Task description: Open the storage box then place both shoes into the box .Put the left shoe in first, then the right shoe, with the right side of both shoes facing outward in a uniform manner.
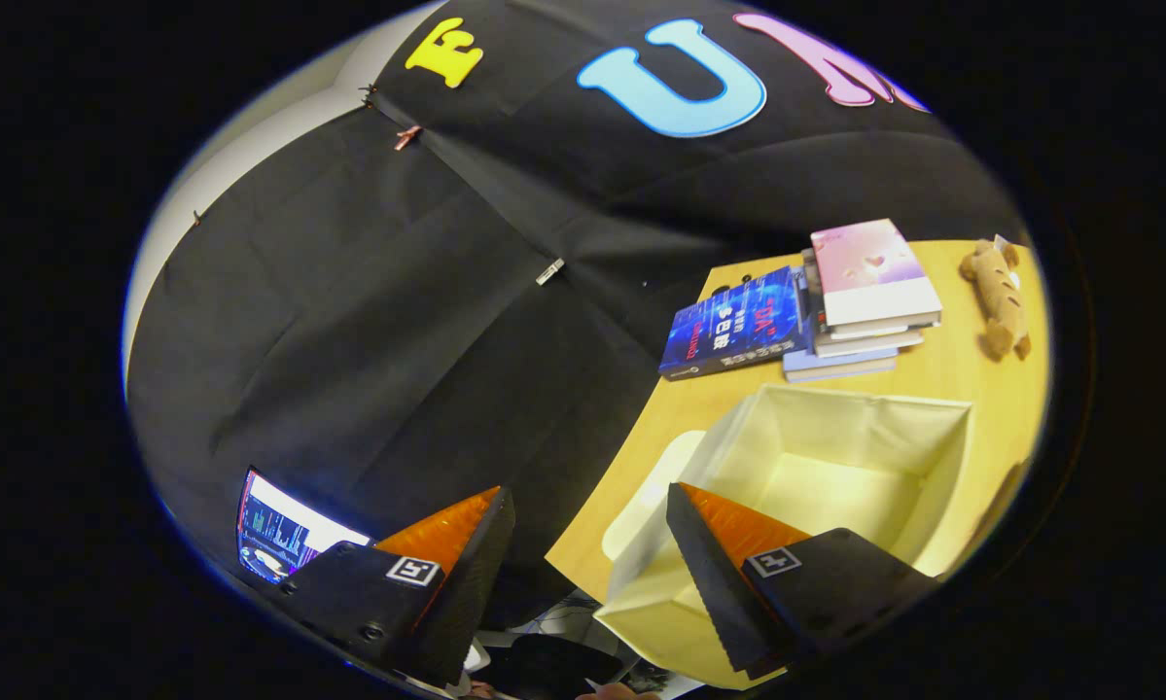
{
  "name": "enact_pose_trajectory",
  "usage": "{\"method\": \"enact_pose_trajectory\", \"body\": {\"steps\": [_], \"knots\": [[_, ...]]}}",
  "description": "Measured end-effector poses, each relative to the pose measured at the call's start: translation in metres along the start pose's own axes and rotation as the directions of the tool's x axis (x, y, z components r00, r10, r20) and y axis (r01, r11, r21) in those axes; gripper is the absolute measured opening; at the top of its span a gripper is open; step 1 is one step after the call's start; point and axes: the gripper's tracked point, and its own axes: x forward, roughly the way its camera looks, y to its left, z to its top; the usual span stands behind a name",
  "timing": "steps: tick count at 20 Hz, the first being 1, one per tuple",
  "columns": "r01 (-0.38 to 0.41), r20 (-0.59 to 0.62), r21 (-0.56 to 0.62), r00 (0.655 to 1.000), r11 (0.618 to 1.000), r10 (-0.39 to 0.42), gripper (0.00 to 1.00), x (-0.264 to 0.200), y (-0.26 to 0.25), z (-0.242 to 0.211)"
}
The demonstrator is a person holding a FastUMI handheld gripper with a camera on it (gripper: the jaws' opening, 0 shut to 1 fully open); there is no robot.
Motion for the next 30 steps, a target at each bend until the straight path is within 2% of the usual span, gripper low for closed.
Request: {"method": "enact_pose_trajectory", "body": {"steps": [4,7,10,16,19,25,27,29,30], "knots": [[0.163,0.071,-0.102,0.985,0.981,-0.156,0.98,-0.06,-0.067,0.003],[0.315,0.11,-0.128,0.947,0.94,-0.302,0.98,-0.106,-0.121,-0.003],[0.466,0.125,-0.111,0.883,0.878,-0.452,0.98,-0.169,-0.179,-0.02],[0.682,0.073,-0.027,0.73,0.731,-0.679,0.99,-0.247,-0.281,-0.067],[0.738,0.023,-0.026,0.674,0.674,-0.738,0.98,-0.266,-0.326,-0.097],[0.784,-0.039,-0.02,0.62,0.621,-0.784,0.99,-0.254,-0.391,-0.124],[0.781,-0.062,-0.003,0.623,0.624,-0.78,0.98,-0.239,-0.408,-0.131],[0.776,-0.09,0.034,0.63,0.63,-0.771,0.89,-0.226,-0.418,-0.133],[0.763,-0.111,0.066,0.646,0.643,-0.755,0.81,-0.219,-0.417,-0.135]]}}
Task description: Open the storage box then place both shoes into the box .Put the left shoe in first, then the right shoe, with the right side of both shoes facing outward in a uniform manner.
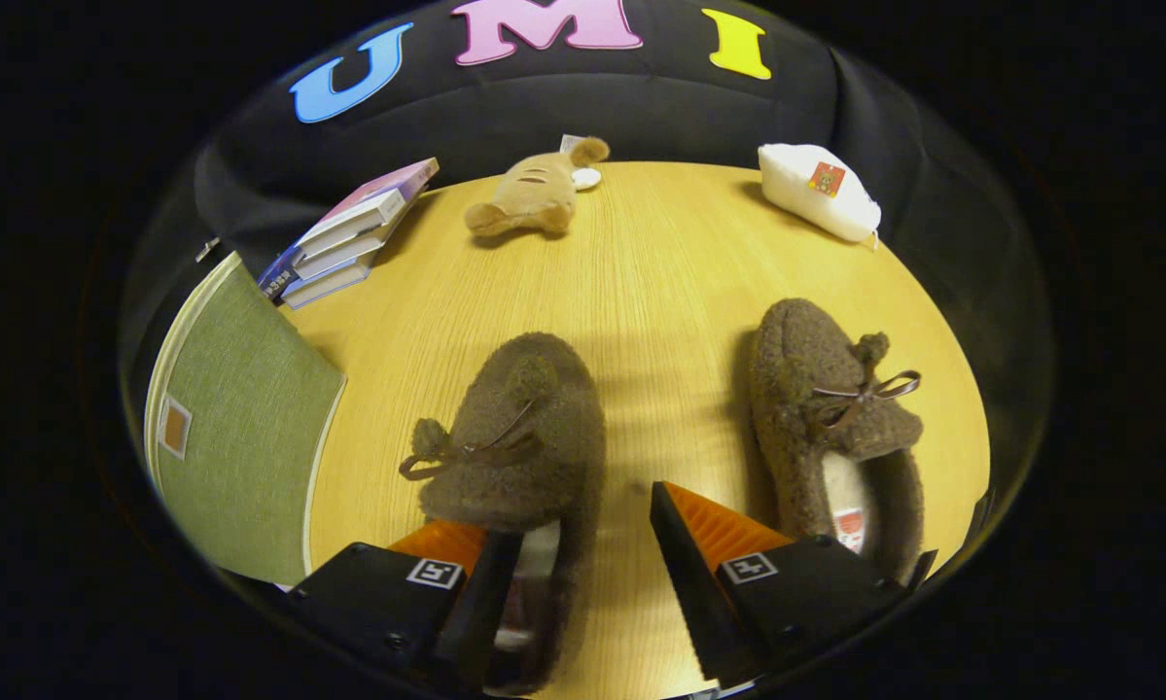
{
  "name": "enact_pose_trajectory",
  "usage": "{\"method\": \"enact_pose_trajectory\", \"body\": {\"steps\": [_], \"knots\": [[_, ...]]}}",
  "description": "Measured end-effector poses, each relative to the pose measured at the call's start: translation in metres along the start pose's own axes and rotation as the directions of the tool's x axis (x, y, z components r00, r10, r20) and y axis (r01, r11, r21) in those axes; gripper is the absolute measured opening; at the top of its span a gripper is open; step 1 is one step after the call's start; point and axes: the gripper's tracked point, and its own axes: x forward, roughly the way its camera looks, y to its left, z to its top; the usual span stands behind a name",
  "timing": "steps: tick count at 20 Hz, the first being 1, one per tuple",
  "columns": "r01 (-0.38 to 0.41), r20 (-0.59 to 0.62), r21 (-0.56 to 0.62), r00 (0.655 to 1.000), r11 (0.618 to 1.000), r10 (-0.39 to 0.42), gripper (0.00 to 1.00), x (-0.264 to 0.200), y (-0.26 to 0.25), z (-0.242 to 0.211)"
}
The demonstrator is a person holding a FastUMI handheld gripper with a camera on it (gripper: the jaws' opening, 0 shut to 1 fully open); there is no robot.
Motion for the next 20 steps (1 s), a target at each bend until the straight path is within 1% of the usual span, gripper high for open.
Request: {"method": "enact_pose_trajectory", "body": {"steps": [1,4,7,8,9,10,11,14,17,20], "knots": [[-0.022,-0.005,0.035,1.0,0.999,0.022,0.74,0.001,0.006,0.002],[-0.015,-0.024,0.071,1.0,0.997,0.017,0.46,0.0,0.005,0.0],[0.005,-0.036,0.127,0.999,0.992,0.0,0.3,0.001,0.001,0.002],[0.017,-0.026,0.141,1.0,0.99,-0.013,0.21,0.001,-0.002,0.006],[0.021,-0.018,0.146,1.0,0.989,-0.018,0.17,0.003,-0.003,0.007],[0.021,-0.019,0.144,1.0,0.989,-0.019,0.1,0.0,-0.002,0.007],[0.018,-0.017,0.143,1.0,0.99,-0.016,0.07,0.001,-0.002,0.006],[0.018,-0.01,0.158,1.0,0.987,-0.017,0.07,-0.01,0.0,0.011],[0.001,0.025,0.183,1.0,0.983,-0.006,0.07,-0.036,0.01,0.03],[-0.032,0.063,0.211,0.998,0.977,0.019,0.07,-0.071,0.022,0.056]]}}
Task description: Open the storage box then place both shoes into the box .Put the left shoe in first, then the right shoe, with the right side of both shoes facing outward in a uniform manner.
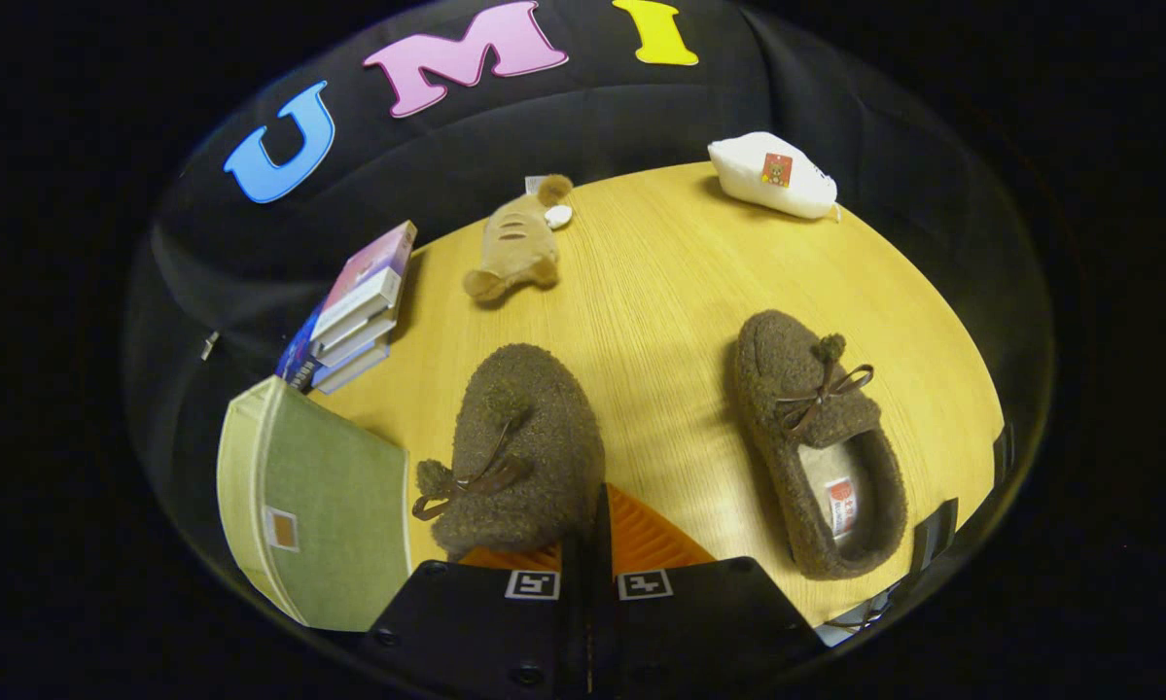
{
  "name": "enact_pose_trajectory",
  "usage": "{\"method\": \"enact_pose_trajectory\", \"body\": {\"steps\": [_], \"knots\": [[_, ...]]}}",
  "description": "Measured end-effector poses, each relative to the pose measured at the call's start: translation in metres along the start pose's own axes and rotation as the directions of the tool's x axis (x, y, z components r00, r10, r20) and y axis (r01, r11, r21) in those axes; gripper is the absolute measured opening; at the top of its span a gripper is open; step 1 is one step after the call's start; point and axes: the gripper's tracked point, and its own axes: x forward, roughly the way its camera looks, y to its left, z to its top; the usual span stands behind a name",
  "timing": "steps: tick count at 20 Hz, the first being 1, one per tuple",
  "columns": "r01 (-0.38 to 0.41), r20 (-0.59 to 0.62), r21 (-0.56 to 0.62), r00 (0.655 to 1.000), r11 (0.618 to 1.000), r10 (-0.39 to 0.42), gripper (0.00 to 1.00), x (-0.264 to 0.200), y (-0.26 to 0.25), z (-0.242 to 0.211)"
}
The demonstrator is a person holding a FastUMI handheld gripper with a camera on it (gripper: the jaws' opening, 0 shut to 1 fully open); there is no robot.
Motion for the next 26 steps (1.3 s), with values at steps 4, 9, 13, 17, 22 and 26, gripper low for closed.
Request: {"method": "enact_pose_trajectory", "body": {"steps": [4,9,13,17,22,26], "knots": [[-0.059,0.044,0.056,0.997,0.997,0.056,0.07,-0.046,0.041,0.034],[-0.147,0.088,0.087,0.986,0.985,0.14,0.07,-0.082,0.119,0.06],[-0.232,0.048,0.072,0.972,0.97,0.229,0.07,-0.083,0.193,0.05],[-0.275,0.005,0.036,0.962,0.961,0.275,0.07,-0.073,0.253,0.029],[-0.243,-0.014,0.029,0.97,0.969,0.244,0.07,-0.044,0.292,-0.021],[-0.195,-0.09,0.043,0.976,0.98,0.198,0.07,-0.011,0.303,-0.072]]}}
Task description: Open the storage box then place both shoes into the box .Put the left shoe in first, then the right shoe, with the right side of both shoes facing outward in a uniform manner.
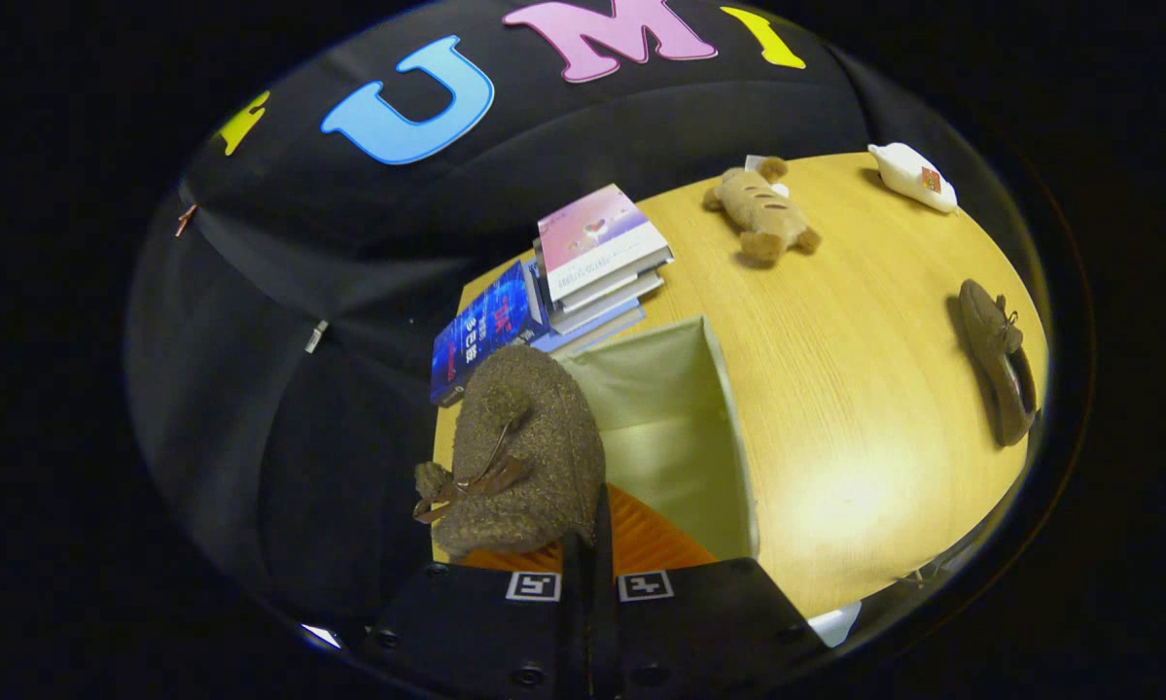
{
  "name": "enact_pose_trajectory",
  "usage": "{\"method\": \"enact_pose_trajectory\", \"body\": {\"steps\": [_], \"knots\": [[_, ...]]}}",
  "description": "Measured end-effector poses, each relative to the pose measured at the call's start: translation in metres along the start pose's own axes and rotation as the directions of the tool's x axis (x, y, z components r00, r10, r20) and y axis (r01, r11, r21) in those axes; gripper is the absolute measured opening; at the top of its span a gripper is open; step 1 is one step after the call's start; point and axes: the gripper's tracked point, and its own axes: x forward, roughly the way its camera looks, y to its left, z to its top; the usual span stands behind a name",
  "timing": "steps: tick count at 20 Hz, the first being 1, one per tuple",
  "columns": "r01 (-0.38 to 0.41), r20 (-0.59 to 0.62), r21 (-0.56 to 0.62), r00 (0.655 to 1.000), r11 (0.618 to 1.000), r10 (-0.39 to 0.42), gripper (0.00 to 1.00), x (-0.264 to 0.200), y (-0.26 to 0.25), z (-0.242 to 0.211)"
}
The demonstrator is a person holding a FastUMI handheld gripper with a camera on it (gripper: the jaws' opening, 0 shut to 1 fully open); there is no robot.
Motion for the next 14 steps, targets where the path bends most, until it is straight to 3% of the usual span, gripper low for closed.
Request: {"method": "enact_pose_trajectory", "body": {"steps": [6,9,11,14], "knots": [[0.103,-0.053,-0.022,0.993,0.994,-0.104,0.07,0.046,-0.009,-0.025],[0.101,-0.068,-0.004,0.993,0.995,-0.101,0.08,0.06,-0.002,-0.027],[0.104,-0.122,-0.02,0.987,0.994,-0.106,0.2,0.064,-0.001,-0.04],[0.073,-0.189,-0.076,0.978,0.994,-0.086,0.66,0.052,0.004,-0.063]]}}
